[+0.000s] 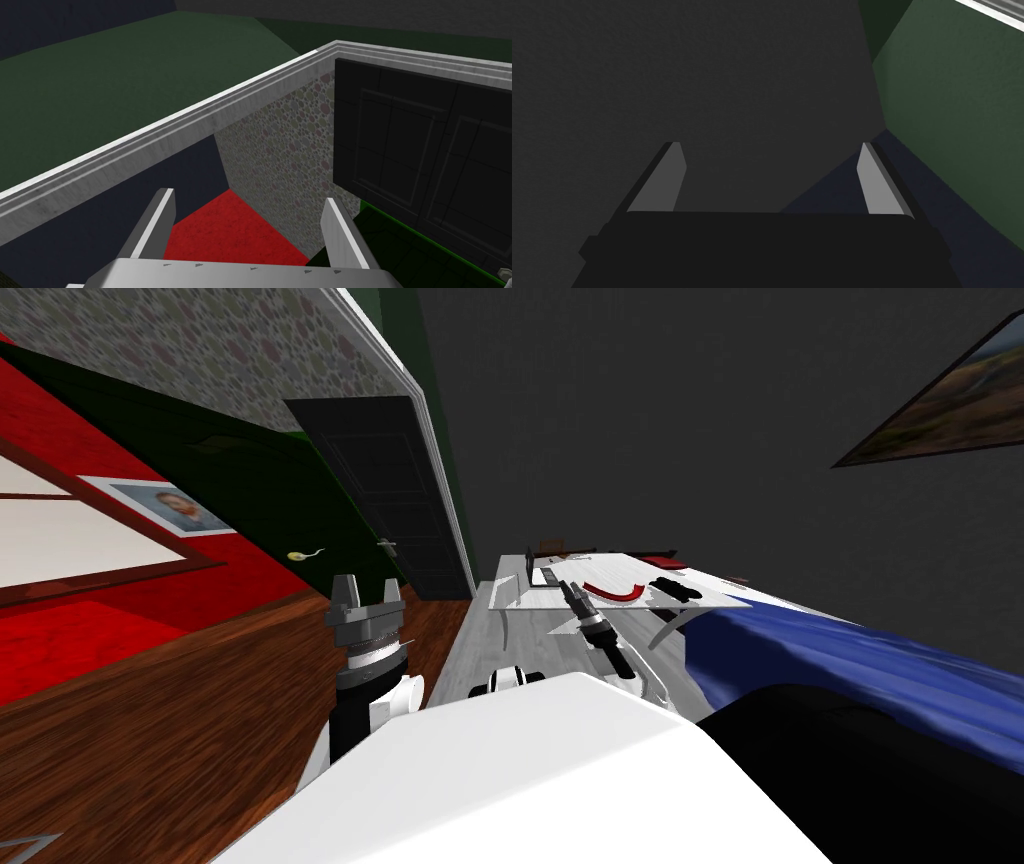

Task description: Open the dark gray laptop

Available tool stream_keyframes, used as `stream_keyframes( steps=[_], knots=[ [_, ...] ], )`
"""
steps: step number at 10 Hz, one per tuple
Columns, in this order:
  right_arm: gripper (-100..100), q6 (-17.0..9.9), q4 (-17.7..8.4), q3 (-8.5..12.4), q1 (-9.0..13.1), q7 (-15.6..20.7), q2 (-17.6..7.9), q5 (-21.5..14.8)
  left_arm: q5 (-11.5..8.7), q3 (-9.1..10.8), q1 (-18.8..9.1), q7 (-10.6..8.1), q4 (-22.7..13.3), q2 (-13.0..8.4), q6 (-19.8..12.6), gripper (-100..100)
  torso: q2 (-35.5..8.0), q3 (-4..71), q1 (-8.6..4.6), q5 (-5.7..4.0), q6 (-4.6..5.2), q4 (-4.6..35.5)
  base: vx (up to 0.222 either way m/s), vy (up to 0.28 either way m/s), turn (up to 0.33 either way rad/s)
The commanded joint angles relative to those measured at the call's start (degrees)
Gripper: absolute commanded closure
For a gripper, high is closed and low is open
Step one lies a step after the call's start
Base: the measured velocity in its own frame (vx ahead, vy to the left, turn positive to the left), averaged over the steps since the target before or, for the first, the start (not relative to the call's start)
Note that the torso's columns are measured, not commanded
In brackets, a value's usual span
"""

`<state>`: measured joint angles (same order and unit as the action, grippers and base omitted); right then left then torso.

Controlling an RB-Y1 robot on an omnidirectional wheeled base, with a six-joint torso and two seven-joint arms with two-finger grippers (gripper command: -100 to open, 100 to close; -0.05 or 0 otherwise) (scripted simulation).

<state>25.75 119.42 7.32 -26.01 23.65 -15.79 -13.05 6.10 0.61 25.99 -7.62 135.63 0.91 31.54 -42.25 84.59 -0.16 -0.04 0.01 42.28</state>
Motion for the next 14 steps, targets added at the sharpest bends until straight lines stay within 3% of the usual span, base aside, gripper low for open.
stream_keyframes(
  steps=[1,3,9,14],
  knots=[
    [-100,-2.35,-2.56,1.81,1.51,3.99,-2.73,-2.68,0.0,0.0,0.0,0.0,0.0,0.0,0.0,0,0.05,0.03,-0.02,-0.02,-0.01,-0.02,0.057,0.121,0.027],
    [-100,-3.24,-3.71,2.68,2.03,5.76,-3.95,-3.86,0.0,0.0,0.0,0.0,0.0,0.0,0.0,0,0.03,0.02,0.25,0.06,-0.01,-0.01,0.057,0.133,0.014],
    [-100,-7.79,-10.18,7.74,4.03,14.18,-10.85,-10.65,0.0,0.0,0.0,0.0,0.0,0.0,0.0,0,0.0,0.0,0.18,0.04,0.0,0.0,0.051,0.133,0.033],
    [-100,-10.08,-14.51,11.22,4.17,17.73,-14.75,-15.26,0.0,0.01,0.0,0.0,0.0,-0.01,0.0,0,-0.09,-0.06,0.06,0.0,0.0,0.02,0.056,0.081,0.054]
  ],
)
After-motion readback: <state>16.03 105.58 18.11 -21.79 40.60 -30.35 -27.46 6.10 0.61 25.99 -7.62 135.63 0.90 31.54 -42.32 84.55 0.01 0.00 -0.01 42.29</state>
